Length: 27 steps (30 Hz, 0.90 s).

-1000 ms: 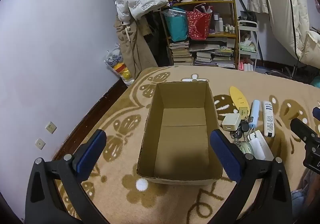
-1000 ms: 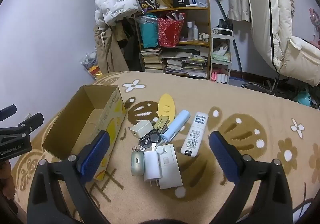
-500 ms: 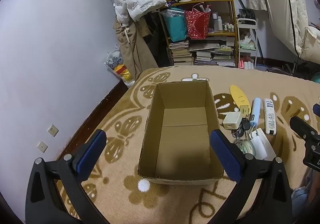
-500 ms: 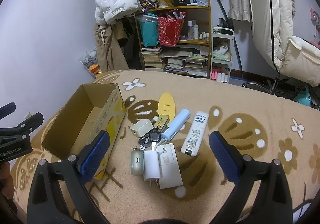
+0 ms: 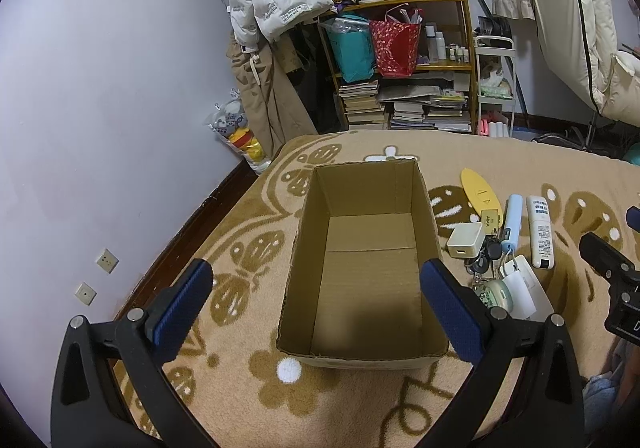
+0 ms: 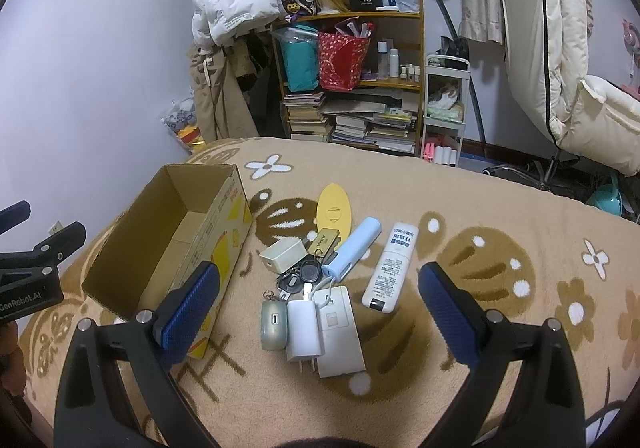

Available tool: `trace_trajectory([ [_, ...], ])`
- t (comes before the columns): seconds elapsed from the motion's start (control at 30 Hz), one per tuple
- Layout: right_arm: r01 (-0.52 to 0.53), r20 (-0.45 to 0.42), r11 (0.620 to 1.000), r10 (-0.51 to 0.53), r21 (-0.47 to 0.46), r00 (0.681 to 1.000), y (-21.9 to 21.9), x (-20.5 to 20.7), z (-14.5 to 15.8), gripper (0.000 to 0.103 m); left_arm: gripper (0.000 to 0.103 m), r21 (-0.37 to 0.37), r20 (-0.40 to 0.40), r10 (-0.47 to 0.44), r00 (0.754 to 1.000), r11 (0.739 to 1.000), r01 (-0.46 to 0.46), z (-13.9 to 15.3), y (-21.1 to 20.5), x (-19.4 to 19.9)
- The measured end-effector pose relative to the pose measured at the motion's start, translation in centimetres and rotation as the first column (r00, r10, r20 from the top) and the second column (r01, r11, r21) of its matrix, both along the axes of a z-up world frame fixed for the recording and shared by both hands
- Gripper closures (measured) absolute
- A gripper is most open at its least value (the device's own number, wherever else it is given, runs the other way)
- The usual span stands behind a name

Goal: Organize rigid objects

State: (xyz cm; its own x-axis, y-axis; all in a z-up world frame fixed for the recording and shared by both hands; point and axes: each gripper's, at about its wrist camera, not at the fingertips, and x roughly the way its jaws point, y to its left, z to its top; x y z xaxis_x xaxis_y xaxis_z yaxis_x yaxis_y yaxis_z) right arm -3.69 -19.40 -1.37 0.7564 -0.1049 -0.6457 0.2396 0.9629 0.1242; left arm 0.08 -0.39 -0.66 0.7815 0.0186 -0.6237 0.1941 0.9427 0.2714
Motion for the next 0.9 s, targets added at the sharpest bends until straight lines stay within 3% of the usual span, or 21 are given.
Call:
trace_trajectory([
  [0.9,-0.003,-0.003,1.000,0.003,0.006,1.000,0.2,0.2,-0.9,0.000,0.001,0.016,-0.003,-0.006,1.000,1.000,0.006,-0.2,0.0,-0.2],
])
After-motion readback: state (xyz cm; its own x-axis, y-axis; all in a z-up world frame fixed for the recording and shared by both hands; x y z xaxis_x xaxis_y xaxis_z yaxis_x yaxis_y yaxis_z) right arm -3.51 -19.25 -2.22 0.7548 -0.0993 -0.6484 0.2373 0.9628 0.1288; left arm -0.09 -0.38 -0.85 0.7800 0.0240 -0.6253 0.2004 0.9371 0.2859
